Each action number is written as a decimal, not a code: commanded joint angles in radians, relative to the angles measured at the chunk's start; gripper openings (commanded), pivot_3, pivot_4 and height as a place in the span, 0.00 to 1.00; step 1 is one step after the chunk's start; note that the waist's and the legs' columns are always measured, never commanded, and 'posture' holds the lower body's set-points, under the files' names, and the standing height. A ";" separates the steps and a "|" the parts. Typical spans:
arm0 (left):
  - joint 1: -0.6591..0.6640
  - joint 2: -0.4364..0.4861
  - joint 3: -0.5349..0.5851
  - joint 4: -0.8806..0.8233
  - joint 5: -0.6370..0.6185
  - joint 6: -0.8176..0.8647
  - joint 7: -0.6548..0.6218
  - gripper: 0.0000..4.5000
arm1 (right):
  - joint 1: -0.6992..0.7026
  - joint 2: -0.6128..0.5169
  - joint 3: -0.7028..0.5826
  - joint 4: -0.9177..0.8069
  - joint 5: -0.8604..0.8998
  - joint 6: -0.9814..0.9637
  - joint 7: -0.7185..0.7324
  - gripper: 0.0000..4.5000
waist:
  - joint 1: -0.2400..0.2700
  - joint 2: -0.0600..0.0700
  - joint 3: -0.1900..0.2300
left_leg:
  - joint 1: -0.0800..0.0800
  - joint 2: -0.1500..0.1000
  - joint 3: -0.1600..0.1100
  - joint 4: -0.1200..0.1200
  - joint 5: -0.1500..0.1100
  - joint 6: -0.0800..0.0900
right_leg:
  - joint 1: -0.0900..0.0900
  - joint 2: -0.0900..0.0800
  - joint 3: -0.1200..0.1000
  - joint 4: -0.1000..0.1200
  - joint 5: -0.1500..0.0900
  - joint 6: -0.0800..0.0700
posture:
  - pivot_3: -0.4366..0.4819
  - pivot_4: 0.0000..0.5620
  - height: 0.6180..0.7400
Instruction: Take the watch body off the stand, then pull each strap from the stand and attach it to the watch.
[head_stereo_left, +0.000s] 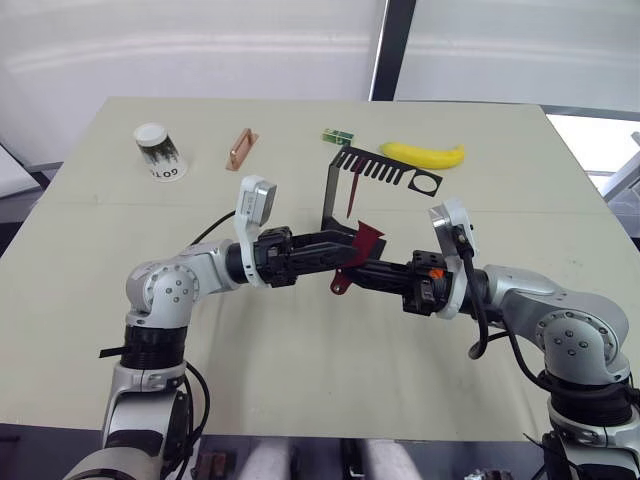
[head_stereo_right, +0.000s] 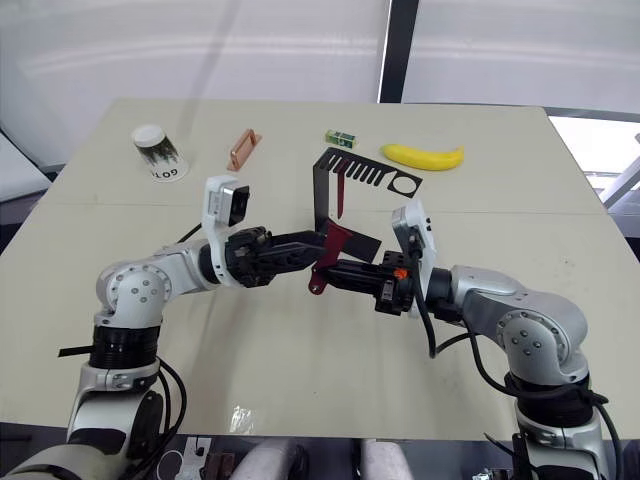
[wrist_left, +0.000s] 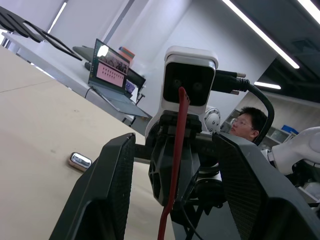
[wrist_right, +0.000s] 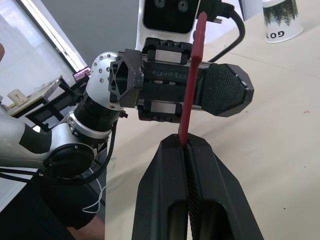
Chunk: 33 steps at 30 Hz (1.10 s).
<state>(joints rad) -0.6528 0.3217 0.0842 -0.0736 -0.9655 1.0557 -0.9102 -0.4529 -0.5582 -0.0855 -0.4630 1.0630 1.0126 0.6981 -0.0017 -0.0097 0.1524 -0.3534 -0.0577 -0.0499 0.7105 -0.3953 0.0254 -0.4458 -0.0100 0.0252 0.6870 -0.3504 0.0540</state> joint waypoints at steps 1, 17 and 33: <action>-0.001 -0.013 0.005 -0.046 -0.037 -0.001 0.017 0.59 | -0.003 -0.018 -0.005 -0.023 0.025 -0.003 0.015 0.00 | 0.000 0.000 0.000 | 0.000 0.000 0.000 0.000 0.000 0.000 | 0.000 0.000 0.000 0.000 0.000 0.000 | 0.48 0.27 1.00; 0.008 -0.049 -0.005 -0.058 -0.047 -0.014 0.055 0.32 | 0.000 -0.022 -0.007 -0.026 0.063 0.001 -0.006 0.00 | 0.000 0.000 0.000 | 0.000 0.000 0.000 0.000 0.000 0.000 | 0.000 0.000 0.000 0.000 0.000 0.000 | 0.48 0.27 1.00; 0.000 -0.061 -0.010 -0.048 -0.052 -0.022 0.061 0.32 | -0.001 -0.022 -0.009 -0.024 0.077 0.002 -0.021 0.00 | 0.000 0.000 0.000 | 0.000 0.000 0.000 0.000 0.000 0.000 | 0.000 0.000 0.000 0.000 0.000 0.000 | 0.48 0.27 1.00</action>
<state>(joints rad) -0.6496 0.2632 0.0694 -0.1018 -0.9918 1.0432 -0.8435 -0.4517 -0.5731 -0.0854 -0.4632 1.1110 1.0131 0.6855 -0.0013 -0.0096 0.1524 -0.3534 -0.0577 -0.0499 0.7105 -0.3953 0.0254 -0.4458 -0.0100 0.0252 0.6869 -0.3504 0.0540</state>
